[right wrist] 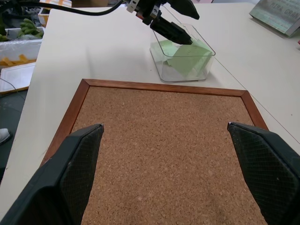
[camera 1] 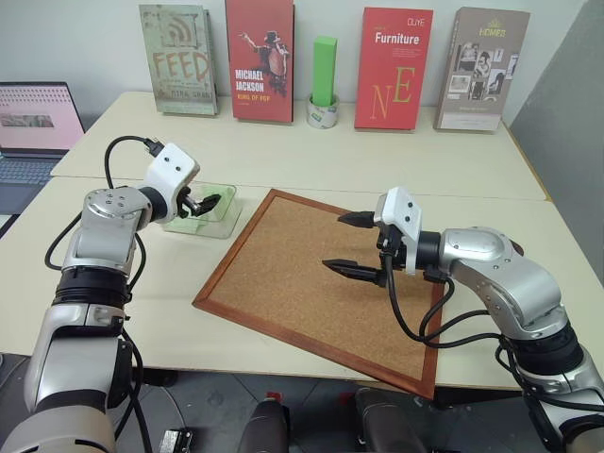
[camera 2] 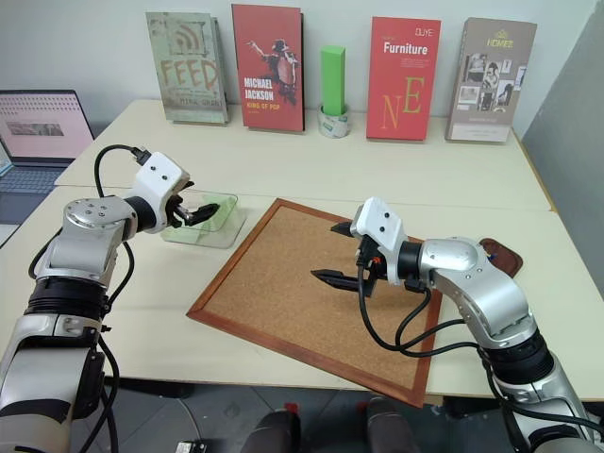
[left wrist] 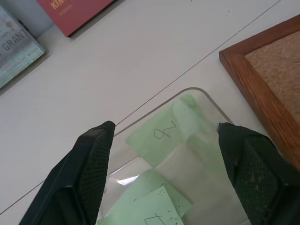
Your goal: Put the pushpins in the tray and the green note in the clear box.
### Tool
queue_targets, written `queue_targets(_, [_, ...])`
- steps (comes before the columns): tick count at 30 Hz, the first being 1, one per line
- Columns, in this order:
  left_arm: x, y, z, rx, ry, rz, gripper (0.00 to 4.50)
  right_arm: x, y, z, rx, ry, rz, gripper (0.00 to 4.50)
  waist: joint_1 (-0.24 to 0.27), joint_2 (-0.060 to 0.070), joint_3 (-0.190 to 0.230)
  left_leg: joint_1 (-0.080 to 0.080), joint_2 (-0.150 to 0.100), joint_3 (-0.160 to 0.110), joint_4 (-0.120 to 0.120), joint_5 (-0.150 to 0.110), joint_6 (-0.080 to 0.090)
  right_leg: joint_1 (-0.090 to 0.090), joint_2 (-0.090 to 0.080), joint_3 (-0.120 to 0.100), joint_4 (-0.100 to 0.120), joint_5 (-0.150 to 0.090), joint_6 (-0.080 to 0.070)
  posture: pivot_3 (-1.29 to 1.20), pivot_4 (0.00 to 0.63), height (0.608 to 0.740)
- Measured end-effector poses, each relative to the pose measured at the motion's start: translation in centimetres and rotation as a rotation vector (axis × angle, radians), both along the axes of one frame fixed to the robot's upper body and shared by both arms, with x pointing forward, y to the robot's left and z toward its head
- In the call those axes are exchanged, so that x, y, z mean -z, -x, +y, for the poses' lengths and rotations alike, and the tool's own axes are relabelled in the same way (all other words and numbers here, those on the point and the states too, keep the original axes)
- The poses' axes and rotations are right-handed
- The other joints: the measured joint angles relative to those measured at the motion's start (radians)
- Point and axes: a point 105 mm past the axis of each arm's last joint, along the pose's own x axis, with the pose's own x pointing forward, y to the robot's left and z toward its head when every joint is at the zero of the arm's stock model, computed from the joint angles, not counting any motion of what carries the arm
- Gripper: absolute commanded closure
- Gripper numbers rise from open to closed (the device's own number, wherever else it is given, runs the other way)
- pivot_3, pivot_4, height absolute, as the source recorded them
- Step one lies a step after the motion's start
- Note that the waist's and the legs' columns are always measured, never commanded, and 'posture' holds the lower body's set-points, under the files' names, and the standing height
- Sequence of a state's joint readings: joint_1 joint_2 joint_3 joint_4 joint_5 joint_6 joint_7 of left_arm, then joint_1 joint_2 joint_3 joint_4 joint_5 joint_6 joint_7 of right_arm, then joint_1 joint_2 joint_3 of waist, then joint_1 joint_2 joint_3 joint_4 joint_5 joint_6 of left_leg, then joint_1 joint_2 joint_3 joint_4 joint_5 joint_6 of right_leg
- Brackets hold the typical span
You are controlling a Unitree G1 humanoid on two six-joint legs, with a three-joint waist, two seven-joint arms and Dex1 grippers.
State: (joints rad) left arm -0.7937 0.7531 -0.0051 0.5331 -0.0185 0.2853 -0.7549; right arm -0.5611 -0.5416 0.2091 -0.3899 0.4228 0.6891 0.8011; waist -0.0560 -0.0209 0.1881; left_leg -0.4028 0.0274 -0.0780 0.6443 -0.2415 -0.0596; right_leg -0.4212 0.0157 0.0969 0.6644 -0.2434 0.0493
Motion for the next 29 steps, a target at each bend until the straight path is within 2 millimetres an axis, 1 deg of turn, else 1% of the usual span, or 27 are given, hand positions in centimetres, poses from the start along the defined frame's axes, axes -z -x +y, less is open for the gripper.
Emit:
queue_targets(4, [-1.1,0.8,0.6,0.0,0.008,0.001,0.84,-0.8,0.1,-0.3,0.015,-0.053,0.003,0.0,-0.001,0.0,0.0,0.0,0.0,0.0,0.0,0.0,0.0,0.0,0.0,0.0,0.0,0.0,0.0,0.0,0.15,0.74])
queue_targets(7, [-1.5,1.6,1.0,0.008,0.001,0.022,0.84,-0.9,0.4,-0.7,0.03,-0.086,0.022,0.0,-0.001,0.0,0.0,0.0,0.0,0.0,0.0,0.0,0.0,0.0,0.0,0.0,0.0,0.0,0.0,0.0,0.15,0.74])
queue_targets(9, [-2.0,2.1,1.1,0.03,-0.017,0.027,0.84,-1.1,0.6,-1.2,0.047,-0.117,0.041,0.0,-0.001,0.0,0.0,0.0,0.0,0.0,0.0,0.0,0.0,0.0,0.0,0.0,0.0,0.0,0.0,0.0,0.15,0.74])
queue_targets(10, [-2.7,2.4,1.1,0.042,-0.019,0.023,0.84,-1.4,0.6,-1.7,0.067,-0.144,0.042,0.0,0.0,0.0,0.0,0.0,0.0,0.0,0.0,0.0,0.0,0.0,0.0,0.0,0.0,0.0,0.0,0.0,0.15,0.74])
queue_targets(12, [-3.3,2.6,0.9,0.061,0.0,0.017,0.84,-2.0,0.6,-2.2,0.087,-0.174,0.036,0.0,0.001,0.0,0.0,0.001,0.0,0.0,0.0,0.0,0.0,0.001,0.0,0.0,0.0,0.0,0.0,0.0,0.15,0.74])
queue_targets(13, [-3.5,2.8,0.3,0.091,0.008,0.009,0.84,-2.4,0.7,-2.7,0.109,-0.195,0.023,0.0,0.002,0.0,0.0,0.001,0.0,0.0,0.0,0.0,0.0,0.001,0.0,0.0,0.0,0.0,0.0,0.0,0.15,0.74])
queue_targets(15, [-3.5,3.0,-0.7,0.133,0.013,-0.005,0.84,-2.6,0.8,-3.5,0.142,-0.216,0.013,0.0,0.004,0.0,0.0,0.001,0.0,0.0,0.0,0.0,0.0,0.001,0.0,0.0,0.0,0.0,0.0,0.0,0.15,0.74])
queue_targets(16, [-3.3,3.4,-1.7,0.175,0.009,-0.027,0.84,-2.4,1.1,-4.5,0.177,-0.221,0.005,0.0,0.007,0.0,0.0,0.001,0.0,0.0,-0.001,0.0,0.0,0.002,-0.001,0.0,-0.001,0.0,0.0,0.0,0.15,0.74])
queue_targets(19, [-1.1,4.3,-3.8,0.251,0.06,0.002,0.84,-0.7,1.9,-7.0,0.271,-0.196,0.037,0.0,0.009,0.0,0.0,0.0,0.0,0.001,-0.001,0.0,0.0,0.001,-0.001,0.0,-0.001,0.0,0.0,0.0,0.15,0.74])
queue_targets(20, [0.3,4.9,-4.8,0.293,0.104,0.032,0.84,0.4,2.5,-8.0,0.306,-0.165,0.066,0.0,0.008,-0.001,0.0,0.0,0.0,0.001,0.0,0.0,0.0,0.001,-0.001,0.0,0.0,0.0,0.0,0.0,0.15,0.74])
queue_targets(22, [0.9,5.4,-5.6,0.333,0.136,0.05,0.84,1.3,3.1,-8.7,0.321,-0.124,0.083,0.0,0.006,-0.001,0.0,0.001,0.001,0.001,0.0,0.0,0.0,0.001,0.0,0.001,0.0,0.0,0.0,0.0,0.15,0.74])
queue_targets(25, [0.3,6.3,-7.4,0.438,0.176,0.043,0.84,2.1,3.7,-9.5,0.33,-0.062,0.082,0.0,0.002,-0.001,0.0,0.003,0.001,0.001,0.0,0.0,0.0,0.002,0.0,0.001,0.0,0.0,0.0,0.0,0.15,0.74])
queue_targets(29, [0.5,6.6,-8.5,0.49,0.174,0.054,0.84,2.0,3.8,-9.8,0.331,-0.047,0.059,0.0,-0.003,-0.001,0.0,0.005,0.001,0.002,0.001,0.0,0.001,0.003,0.0,0.001,0.0,0.0,0.0,0.0,0.15,0.74])
